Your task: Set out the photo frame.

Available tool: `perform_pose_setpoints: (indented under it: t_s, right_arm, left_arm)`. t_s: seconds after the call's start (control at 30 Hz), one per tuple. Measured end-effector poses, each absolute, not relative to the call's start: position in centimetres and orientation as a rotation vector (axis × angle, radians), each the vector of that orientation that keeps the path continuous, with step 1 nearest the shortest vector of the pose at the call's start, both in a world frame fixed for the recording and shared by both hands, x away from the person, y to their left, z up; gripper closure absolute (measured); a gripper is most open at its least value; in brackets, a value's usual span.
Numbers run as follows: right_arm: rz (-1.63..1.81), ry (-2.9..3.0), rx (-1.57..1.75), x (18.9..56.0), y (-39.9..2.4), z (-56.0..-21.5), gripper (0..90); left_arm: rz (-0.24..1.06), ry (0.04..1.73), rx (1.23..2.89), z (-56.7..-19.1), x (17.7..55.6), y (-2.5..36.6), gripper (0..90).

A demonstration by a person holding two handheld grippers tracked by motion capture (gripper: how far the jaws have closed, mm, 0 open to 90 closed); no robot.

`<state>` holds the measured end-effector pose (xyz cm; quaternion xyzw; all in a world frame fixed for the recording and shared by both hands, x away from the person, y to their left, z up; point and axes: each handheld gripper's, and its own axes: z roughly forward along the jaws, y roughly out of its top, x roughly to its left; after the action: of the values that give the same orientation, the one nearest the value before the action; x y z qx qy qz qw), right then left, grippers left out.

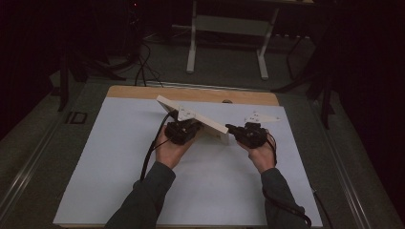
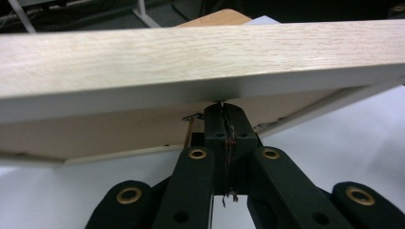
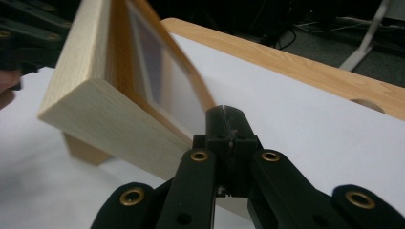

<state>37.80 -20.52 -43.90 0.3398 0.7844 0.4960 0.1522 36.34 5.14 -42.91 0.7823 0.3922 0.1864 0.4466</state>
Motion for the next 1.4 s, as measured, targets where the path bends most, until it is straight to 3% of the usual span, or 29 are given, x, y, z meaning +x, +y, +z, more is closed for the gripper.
perform_pose_setpoints:
  t_s: [0.47, 1.13, 1.23, 1.4]
  right_arm:
    - [1.471, 2.350, 0.845, 35.8, -17.9, -44.0, 90.0]
    - [1.501, 2.436, 0.766, 35.3, -15.6, -44.4, 89.9]
    - [1.477, 2.438, 0.750, 35.2, -15.6, -44.4, 89.9]
    - [1.434, 2.439, 0.764, 35.3, -15.8, -44.8, 87.6]
  left_arm:
    - [0.422, 0.946, 1.944, -43.2, 36.5, 5.1, 90.0]
    - [0.259, 0.833, 1.894, -43.8, 37.5, 6.3, 90.0]
    - [0.276, 0.870, 1.885, -43.7, 37.5, 6.8, 81.3]
    - [0.262, 0.932, 1.848, -43.2, 37.3, 8.4, 74.4]
